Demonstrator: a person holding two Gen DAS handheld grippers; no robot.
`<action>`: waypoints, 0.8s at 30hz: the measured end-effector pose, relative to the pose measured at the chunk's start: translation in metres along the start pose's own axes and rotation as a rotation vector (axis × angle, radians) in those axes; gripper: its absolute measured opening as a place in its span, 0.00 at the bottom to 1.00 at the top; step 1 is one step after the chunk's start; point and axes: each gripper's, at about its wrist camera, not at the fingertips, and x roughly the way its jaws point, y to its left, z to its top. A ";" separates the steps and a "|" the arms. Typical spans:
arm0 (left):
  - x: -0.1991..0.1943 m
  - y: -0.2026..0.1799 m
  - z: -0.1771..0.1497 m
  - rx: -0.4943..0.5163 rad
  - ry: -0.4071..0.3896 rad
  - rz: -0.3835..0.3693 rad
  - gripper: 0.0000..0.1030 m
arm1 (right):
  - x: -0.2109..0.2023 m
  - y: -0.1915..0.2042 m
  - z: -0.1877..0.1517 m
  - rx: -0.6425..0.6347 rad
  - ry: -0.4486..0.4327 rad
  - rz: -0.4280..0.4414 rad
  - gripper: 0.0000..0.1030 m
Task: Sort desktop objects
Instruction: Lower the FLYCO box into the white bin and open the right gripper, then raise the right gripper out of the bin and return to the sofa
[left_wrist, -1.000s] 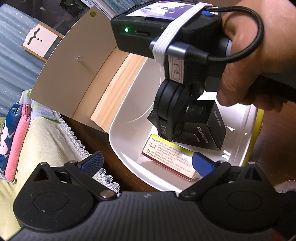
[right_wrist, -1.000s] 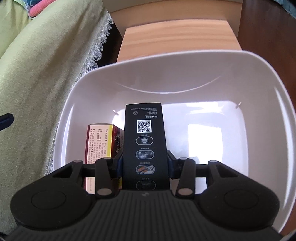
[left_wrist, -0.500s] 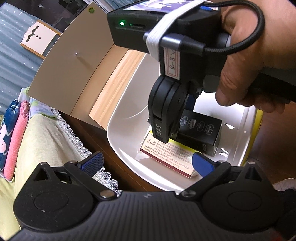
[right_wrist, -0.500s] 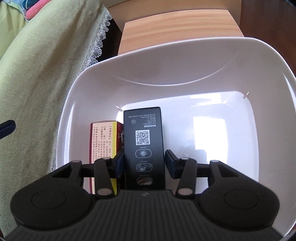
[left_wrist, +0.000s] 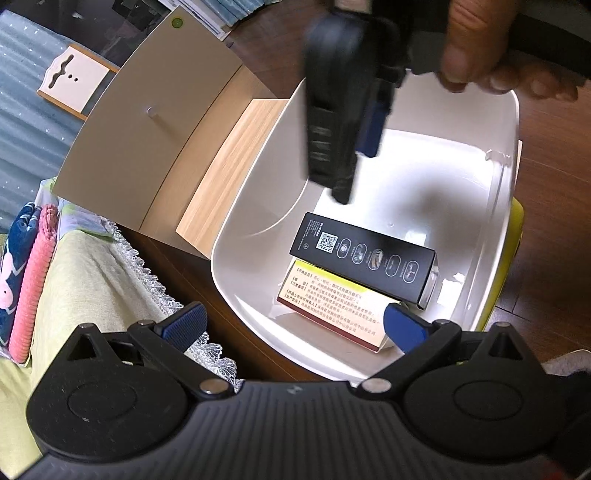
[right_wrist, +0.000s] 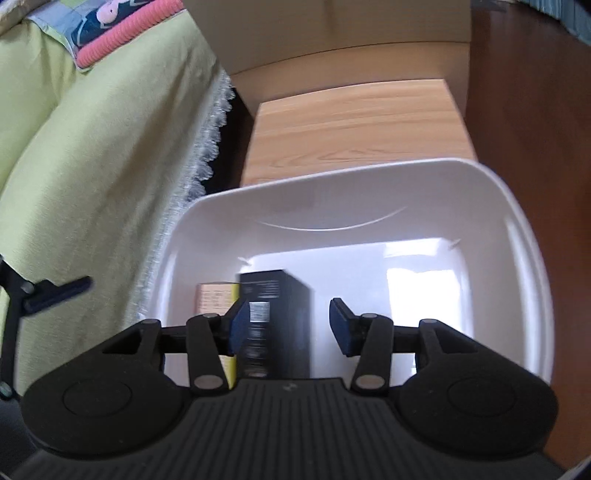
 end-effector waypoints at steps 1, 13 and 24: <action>0.000 0.000 0.000 0.001 0.000 0.001 1.00 | 0.003 -0.004 0.000 -0.012 0.021 -0.011 0.43; 0.001 0.002 -0.002 -0.004 0.003 0.002 1.00 | 0.046 -0.001 -0.015 -0.583 0.233 0.000 0.43; 0.002 0.002 0.000 -0.006 0.007 0.000 1.00 | 0.052 0.010 -0.023 -0.776 0.212 0.092 0.43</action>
